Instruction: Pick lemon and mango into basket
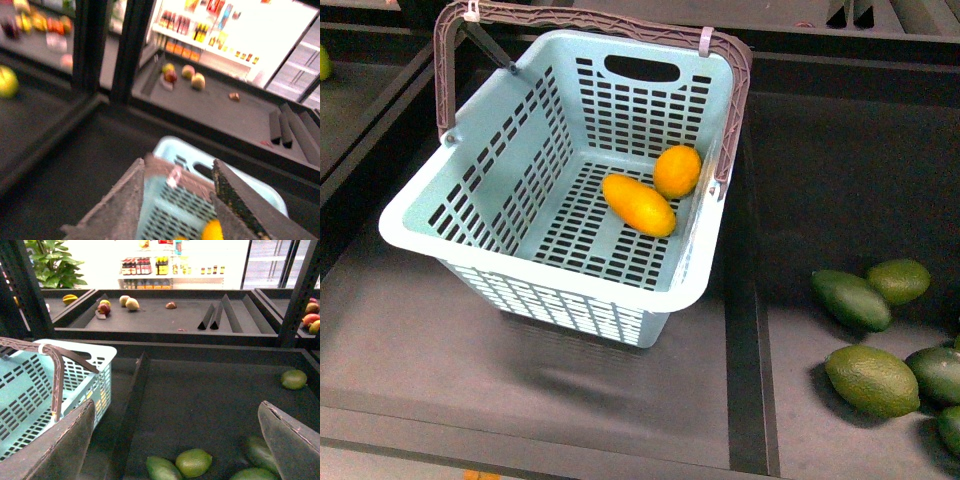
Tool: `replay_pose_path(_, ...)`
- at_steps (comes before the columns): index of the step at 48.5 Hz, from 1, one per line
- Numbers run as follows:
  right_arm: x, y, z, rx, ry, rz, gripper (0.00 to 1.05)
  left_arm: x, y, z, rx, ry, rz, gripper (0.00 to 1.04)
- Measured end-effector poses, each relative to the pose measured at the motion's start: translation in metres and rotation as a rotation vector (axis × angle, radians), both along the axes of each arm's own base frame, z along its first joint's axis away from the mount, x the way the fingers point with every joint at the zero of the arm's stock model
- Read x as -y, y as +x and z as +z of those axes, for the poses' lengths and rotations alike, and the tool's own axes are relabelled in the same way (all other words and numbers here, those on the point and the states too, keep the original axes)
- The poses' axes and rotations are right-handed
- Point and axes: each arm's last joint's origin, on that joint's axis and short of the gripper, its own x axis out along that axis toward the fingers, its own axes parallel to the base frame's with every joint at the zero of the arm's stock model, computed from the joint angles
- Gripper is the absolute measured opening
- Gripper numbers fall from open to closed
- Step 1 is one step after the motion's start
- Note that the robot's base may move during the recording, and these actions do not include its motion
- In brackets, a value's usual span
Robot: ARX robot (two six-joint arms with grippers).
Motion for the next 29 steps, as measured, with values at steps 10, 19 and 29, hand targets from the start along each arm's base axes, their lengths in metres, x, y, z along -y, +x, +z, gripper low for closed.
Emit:
replay_pose_path(10, 0.000, 0.000, 0.000, 0.000, 0.000, 0.000, 0.96, -0.039, -0.061, -0.015, 0.005, 0.258, -0.010, 0.03)
replay_pose_path(19, 0.000, 0.000, 0.000, 0.000, 0.000, 0.000, 0.96, -0.055, -0.096, -0.019, 0.012, 0.270, -0.009, 0.03)
replay_pose_path(29, 0.000, 0.000, 0.000, 0.000, 0.000, 0.000, 0.96, -0.069, -0.124, -0.030, 0.010, 0.273, -0.032, 0.03)
